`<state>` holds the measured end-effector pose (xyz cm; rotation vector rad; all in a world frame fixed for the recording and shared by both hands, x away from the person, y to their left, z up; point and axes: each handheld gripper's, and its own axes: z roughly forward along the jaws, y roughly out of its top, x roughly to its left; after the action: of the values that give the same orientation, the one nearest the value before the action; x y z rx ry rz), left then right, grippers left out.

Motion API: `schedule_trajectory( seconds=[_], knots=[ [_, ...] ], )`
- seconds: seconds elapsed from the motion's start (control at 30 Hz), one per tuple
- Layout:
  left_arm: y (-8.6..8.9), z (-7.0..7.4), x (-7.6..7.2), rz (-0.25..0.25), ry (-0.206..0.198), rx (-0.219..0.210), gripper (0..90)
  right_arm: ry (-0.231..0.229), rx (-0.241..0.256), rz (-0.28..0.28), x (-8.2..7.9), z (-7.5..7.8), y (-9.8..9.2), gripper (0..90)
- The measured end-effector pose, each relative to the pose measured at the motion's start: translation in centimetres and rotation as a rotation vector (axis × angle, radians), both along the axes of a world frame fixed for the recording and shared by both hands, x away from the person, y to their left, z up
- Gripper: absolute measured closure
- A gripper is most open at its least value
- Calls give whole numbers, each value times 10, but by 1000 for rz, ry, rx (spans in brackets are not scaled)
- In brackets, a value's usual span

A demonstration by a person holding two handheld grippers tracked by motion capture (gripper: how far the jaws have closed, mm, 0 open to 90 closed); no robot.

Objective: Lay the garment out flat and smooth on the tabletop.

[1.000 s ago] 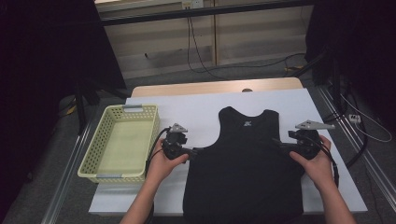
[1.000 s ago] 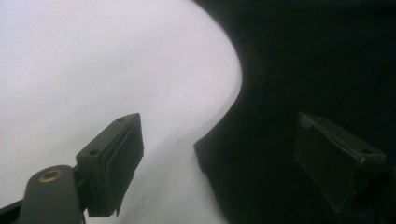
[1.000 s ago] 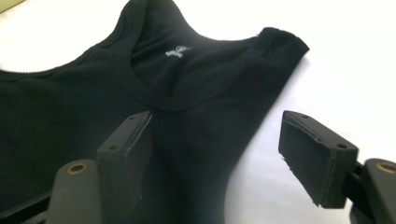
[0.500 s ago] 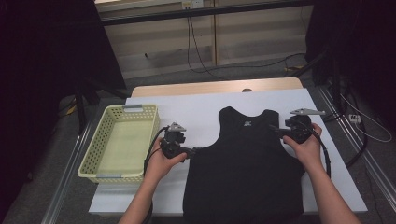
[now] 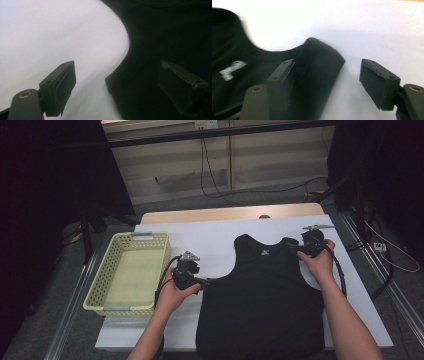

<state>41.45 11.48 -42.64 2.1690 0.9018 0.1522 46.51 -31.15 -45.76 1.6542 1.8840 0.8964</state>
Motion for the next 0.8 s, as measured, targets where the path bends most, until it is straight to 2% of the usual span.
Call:
schedule_trajectory(
  seconds=[0.07, 0.13, 0.2, 0.23, 0.27, 0.3, 0.37, 0.47, 0.57, 0.63, 0.7, 0.8],
  knots=[
    [0, 0, 0, 1, 0, -2, 155, -4, 15, -2, 7, -2, 1, 322],
    [0, 0, 0, 0, 0, -3, 155, 3, 24, 8, 14, -6, 4, 411],
    [1, 0, 0, 9, -2, -4, 155, -15, -12, 26, 17, -8, 8, 513],
    [1, 0, 0, 12, -4, 4, 155, -20, -15, 32, 18, -8, 10, 597],
    [2, 0, 0, 12, -3, 0, 155, -18, 14, 47, 18, -8, 10, 805],
    [2, -1, 0, 14, -1, -2, 155, -6, 106, 67, 18, -8, 9, 808],
    [3, 0, 0, 19, -2, -3, 155, -20, 114, 74, 17, -9, 9, 816],
    [2, 0, -1, 14, -2, -11, 155, -44, 155, 95, 11, -2, 11, 825],
    [1, 2, -2, 6, -3, -10, 155, -92, 185, 156, 0, 14, 16, 827],
    [1, 2, -2, 7, -4, -14, 155, -117, 182, 193, -9, 24, 20, 827],
    [1, 2, -1, 7, -3, -14, 155, -144, 211, 231, -20, 35, 24, 827],
    [0, 3, -1, 6, 2, -24, 155, -177, 214, 292, -36, 47, 31, 827]
  ],
)
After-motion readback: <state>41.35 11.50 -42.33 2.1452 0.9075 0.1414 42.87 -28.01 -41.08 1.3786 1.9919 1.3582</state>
